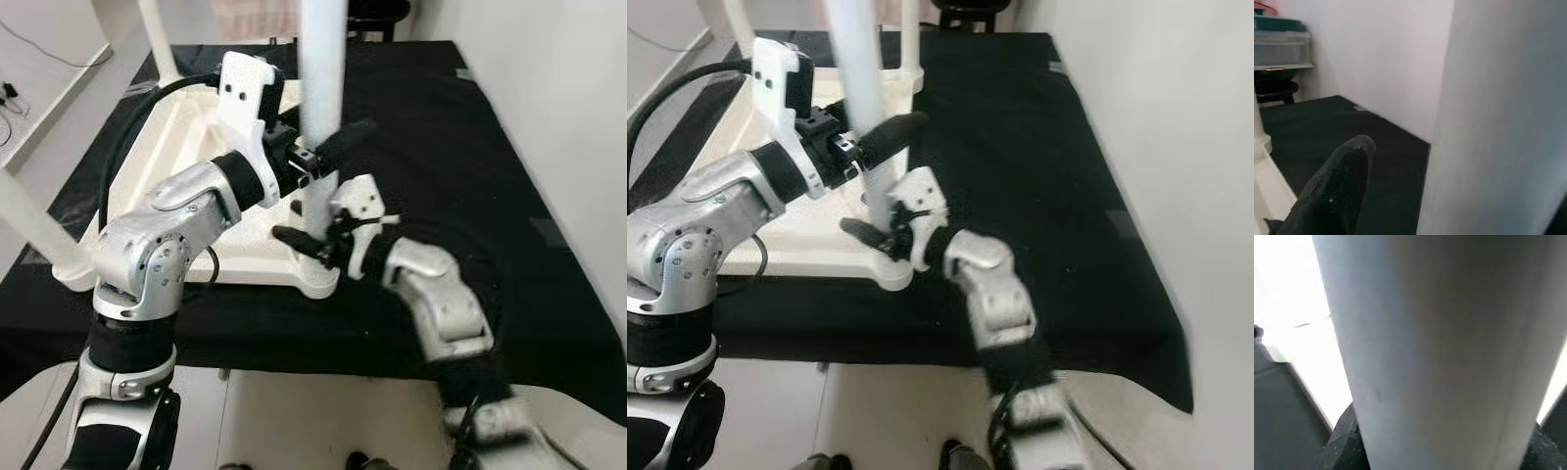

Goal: Building children table

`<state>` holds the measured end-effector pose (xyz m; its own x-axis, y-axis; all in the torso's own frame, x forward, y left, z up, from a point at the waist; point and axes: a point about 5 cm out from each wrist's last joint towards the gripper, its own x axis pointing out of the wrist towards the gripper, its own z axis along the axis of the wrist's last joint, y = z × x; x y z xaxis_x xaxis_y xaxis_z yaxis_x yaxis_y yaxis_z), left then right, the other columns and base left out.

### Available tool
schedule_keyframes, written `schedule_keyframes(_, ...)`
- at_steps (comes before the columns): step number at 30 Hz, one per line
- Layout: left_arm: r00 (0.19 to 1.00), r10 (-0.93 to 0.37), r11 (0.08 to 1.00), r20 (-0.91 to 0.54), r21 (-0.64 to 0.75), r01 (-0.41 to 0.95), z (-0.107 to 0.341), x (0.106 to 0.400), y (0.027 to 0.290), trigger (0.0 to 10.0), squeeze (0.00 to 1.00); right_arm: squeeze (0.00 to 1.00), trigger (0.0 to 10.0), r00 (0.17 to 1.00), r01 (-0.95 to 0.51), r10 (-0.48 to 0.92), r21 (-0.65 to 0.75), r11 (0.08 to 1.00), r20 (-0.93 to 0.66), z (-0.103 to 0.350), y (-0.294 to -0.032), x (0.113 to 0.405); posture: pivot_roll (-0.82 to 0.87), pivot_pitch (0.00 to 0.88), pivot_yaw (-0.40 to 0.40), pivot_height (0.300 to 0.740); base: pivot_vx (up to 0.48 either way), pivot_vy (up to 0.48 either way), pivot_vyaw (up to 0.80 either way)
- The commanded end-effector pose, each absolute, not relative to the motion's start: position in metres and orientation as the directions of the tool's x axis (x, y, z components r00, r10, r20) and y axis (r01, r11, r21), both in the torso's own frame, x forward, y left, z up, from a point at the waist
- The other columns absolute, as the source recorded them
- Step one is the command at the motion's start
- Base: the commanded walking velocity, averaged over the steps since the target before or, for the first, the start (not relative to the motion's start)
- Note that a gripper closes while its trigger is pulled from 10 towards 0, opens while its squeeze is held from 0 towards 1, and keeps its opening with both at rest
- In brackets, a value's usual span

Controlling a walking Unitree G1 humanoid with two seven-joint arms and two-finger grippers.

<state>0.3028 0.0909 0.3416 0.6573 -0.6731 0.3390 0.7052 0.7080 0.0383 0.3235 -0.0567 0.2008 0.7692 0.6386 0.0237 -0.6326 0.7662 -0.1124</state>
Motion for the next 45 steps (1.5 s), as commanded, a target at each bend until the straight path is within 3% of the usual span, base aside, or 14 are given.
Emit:
schedule_keyframes(1,0.675,-0.655,0.725,0.34,0.033,0.688,0.339,0.304,0.096,10.0,0.0,0.0,0.0,0.826,-0.531,0.511,-0.027,0.847,-0.239,0.145,-0.067,0.32,-0.01,0.215,-0.018,0.74,0.0,0.0,0.0)
schedule_keyframes(2,0.669,-0.665,0.717,0.333,0.033,0.696,0.337,0.303,0.093,10.0,0.0,0.0,0.0,0.869,-0.463,0.455,0.003,0.886,-0.193,0.15,-0.049,0.321,-0.02,0.203,-0.018,0.74,0.0,0.0,0.0)
schedule_keyframes(10,0.666,-0.669,0.715,0.329,0.041,0.698,0.337,0.303,0.092,10.0,0.0,0.0,0.0,0.871,-0.476,0.47,-0.009,0.879,-0.145,0.162,-0.046,0.331,-0.03,0.197,-0.024,0.74,0.0,0.0,0.0)
schedule_keyframes(11,0.66,-0.673,0.71,0.333,0.044,0.702,0.337,0.303,0.091,4.5,0.0,0.0,0.0,0.876,-0.466,0.46,-0.01,0.885,-0.148,0.166,-0.048,0.329,-0.03,0.196,-0.025,0.74,0.0,0.0,0.0)
schedule_keyframes(12,0.66,-0.673,0.71,0.333,0.044,0.702,0.337,0.303,0.091,4.5,0.0,0.0,0.0,0.876,-0.466,0.46,-0.01,0.885,-0.148,0.166,-0.048,0.329,-0.03,0.196,-0.025,0.74,0.0,0.0,0.0)
schedule_keyframes(13,0.653,-0.679,0.705,0.334,0.047,0.708,0.337,0.301,0.092,0.0,0.0,0.0,10.0,0.879,-0.459,0.452,-0.014,0.888,-0.151,0.17,-0.05,0.327,-0.03,0.195,-0.023,0.74,0.0,0.0,0.0)
schedule_keyframes(24,0.647,-0.685,0.7,0.335,0.058,0.712,0.338,0.302,0.093,0.0,0.0,0.0,10.0,0.909,-0.398,0.389,-0.036,0.917,-0.149,0.183,-0.063,0.331,-0.03,0.191,-0.019,0.74,0.0,0.0,0.0)
schedule_keyframes(25,0.645,-0.688,0.698,0.333,0.06,0.713,0.338,0.302,0.092,0.0,0.0,1.0,10.0,0.883,-0.459,0.451,-0.042,0.887,-0.13,0.189,-0.065,0.334,-0.02,0.19,-0.02,0.74,0.0,0.0,0.0)
schedule_keyframes(34,0.636,-0.698,0.689,0.329,0.065,0.722,0.339,0.303,0.089,0.0,0.0,1.0,10.0,0.708,-0.704,0.706,-0.09,0.704,-0.009,0.221,-0.084,0.358,-0.02,0.191,-0.018,0.74,0.0,0.0,0.0)
schedule_keyframes(35,0.634,-0.701,0.686,0.327,0.065,0.725,0.338,0.303,0.088,0.0,0.0,0.75,10.0,0.595,-0.798,0.803,-0.108,0.592,0.007,0.23,-0.086,0.361,-0.01,0.194,-0.013,0.74,0.0,0.0,0.0)
schedule_keyframes(36,0.632,-0.704,0.683,0.324,0.065,0.727,0.338,0.303,0.087,0.0,0.0,0.0,10.0,0.504,-0.856,0.864,-0.137,0.499,-0.001,0.235,-0.086,0.364,0.0,0.195,-0.012,0.74,0.0,0.0,0.0)
schedule_keyframes(38,0.632,-0.704,0.683,0.324,0.065,0.727,0.338,0.303,0.087,0.0,0.0,0.0,10.0,0.504,-0.856,0.864,-0.137,0.499,-0.001,0.235,-0.086,0.364,0.0,0.195,-0.012,0.74,0.0,0.0,0.0)
schedule_keyframes(44,0.628,-0.709,0.678,0.321,0.068,0.732,0.338,0.3,0.085,0.0,0.0,0.0,10.0,0.317,-0.942,0.944,-0.148,0.301,-0.097,0.231,-0.082,0.366,0.03,0.201,-0.013,0.74,0.0,0.0,0.0)
schedule_keyframes(45,0.626,-0.712,0.676,0.318,0.069,0.734,0.338,0.299,0.085,0.0,0.0,0.0,0.0,0.271,-0.957,0.955,-0.139,0.254,-0.123,0.229,-0.077,0.367,0.03,0.203,-0.012,0.74,0.0,0.0,0.0)
